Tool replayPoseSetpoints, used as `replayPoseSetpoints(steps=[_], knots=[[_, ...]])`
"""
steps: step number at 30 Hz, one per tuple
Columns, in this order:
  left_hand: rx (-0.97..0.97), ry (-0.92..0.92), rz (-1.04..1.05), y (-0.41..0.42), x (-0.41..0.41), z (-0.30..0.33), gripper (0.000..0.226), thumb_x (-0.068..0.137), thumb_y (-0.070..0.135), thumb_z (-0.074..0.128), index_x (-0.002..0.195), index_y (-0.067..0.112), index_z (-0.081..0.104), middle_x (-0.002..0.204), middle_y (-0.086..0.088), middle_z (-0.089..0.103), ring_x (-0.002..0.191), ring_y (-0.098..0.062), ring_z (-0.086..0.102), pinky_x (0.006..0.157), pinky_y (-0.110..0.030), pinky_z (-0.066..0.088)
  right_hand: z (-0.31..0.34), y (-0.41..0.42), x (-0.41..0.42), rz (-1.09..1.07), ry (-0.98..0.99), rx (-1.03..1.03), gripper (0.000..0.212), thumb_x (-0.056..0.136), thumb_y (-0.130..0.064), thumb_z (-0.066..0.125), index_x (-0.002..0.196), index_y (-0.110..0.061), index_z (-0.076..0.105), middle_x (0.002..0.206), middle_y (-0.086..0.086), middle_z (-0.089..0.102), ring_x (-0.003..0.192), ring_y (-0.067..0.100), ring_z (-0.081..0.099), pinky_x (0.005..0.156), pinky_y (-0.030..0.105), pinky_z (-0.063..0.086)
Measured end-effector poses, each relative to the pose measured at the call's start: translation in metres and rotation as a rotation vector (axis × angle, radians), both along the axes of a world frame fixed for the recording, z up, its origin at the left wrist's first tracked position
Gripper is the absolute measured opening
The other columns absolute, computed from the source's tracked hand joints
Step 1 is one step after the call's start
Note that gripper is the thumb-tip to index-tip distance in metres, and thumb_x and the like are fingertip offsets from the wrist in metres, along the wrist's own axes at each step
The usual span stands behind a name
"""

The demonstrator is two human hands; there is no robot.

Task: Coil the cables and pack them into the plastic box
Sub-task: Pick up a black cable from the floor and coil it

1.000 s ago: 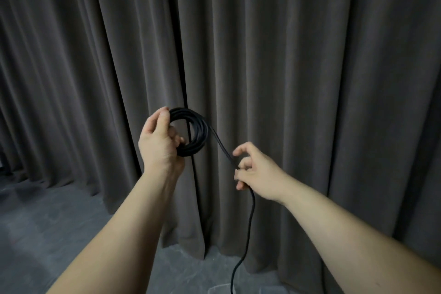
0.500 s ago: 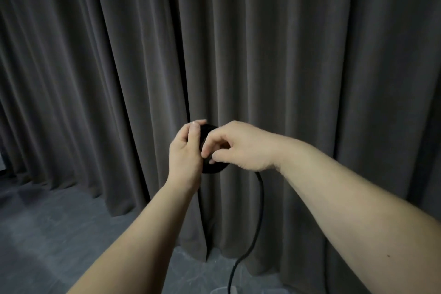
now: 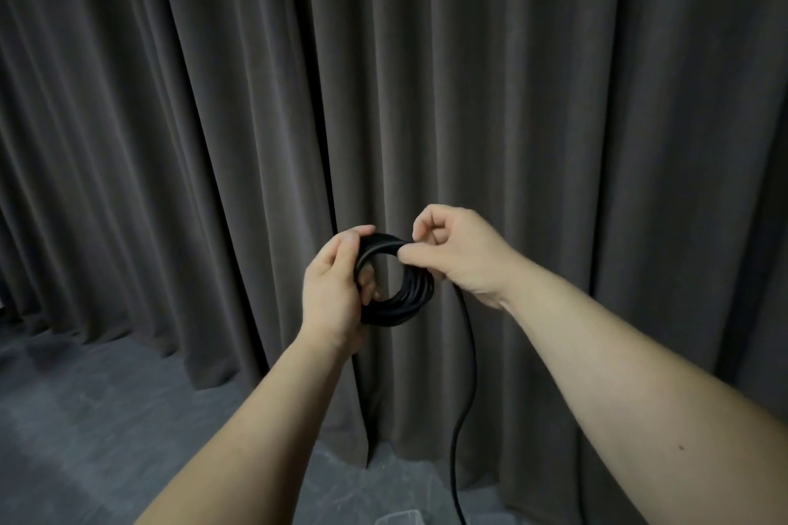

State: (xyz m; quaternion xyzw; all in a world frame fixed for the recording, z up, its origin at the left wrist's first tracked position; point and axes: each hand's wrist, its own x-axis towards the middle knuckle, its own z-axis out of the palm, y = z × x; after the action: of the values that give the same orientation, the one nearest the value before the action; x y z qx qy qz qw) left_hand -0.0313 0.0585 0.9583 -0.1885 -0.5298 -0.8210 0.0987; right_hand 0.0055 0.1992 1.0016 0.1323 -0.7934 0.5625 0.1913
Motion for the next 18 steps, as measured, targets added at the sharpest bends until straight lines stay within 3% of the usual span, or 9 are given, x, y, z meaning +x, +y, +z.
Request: replayPoseSetpoints(steps=[3,7,11,15,18], knots=[[0.014,-0.007,-0.031,-0.002,-0.003,0.0,0.031,0.103,0.028,0.042,0.093,0.015,0.068,0.049,0.001,0.037,0.041,-0.012,0.027,0.046,-0.026,0.03,0.002,0.006,0.0,0.106,-0.022,-0.185,0.018,0.081,0.005,0.066,0.073,-0.01,0.06,0.055,-0.003,0.057,0.047,0.007,0.048,0.05,0.019,0.038],[-0.042,0.062,-0.122,0.001,0.002,0.001,0.029,0.087,0.041,0.057,0.095,0.017,0.069,0.05,0.002,0.037,0.041,-0.011,0.029,0.045,-0.025,0.034,-0.001,0.002,-0.008,-0.081,0.089,-0.224,0.015,0.077,0.0,0.073,0.067,-0.01,0.066,0.058,-0.001,0.062,0.049,0.005,0.051,0.051,0.019,0.041],[-0.102,0.074,-0.015,0.005,0.006,0.003,0.01,0.096,0.013,0.056,0.101,0.013,0.065,0.046,0.007,0.037,0.04,-0.008,0.032,0.046,-0.024,0.034,-0.011,0.001,-0.015,-0.25,0.176,-0.121,0.009,0.075,-0.013,0.076,0.068,-0.018,0.073,0.066,-0.003,0.069,0.064,0.01,0.063,0.065,0.029,0.052],[-0.021,0.018,0.002,0.006,0.005,0.003,0.014,0.098,0.014,0.052,0.102,0.015,0.065,0.046,0.006,0.035,0.04,-0.009,0.03,0.046,-0.025,0.032,-0.022,-0.004,-0.013,-0.308,0.269,-0.04,0.011,0.086,-0.016,0.067,0.087,-0.017,0.077,0.09,-0.005,0.067,0.082,0.002,0.062,0.074,0.011,0.045],[0.052,-0.005,-0.025,0.006,0.002,0.006,0.015,0.099,0.014,0.052,0.102,0.016,0.066,0.047,0.005,0.033,0.042,-0.009,0.029,0.046,-0.025,0.033,-0.035,-0.009,-0.011,-0.216,0.244,-0.004,0.027,0.097,-0.018,0.053,0.12,-0.019,0.067,0.121,-0.008,0.06,0.111,-0.002,0.052,0.093,0.005,0.034]])
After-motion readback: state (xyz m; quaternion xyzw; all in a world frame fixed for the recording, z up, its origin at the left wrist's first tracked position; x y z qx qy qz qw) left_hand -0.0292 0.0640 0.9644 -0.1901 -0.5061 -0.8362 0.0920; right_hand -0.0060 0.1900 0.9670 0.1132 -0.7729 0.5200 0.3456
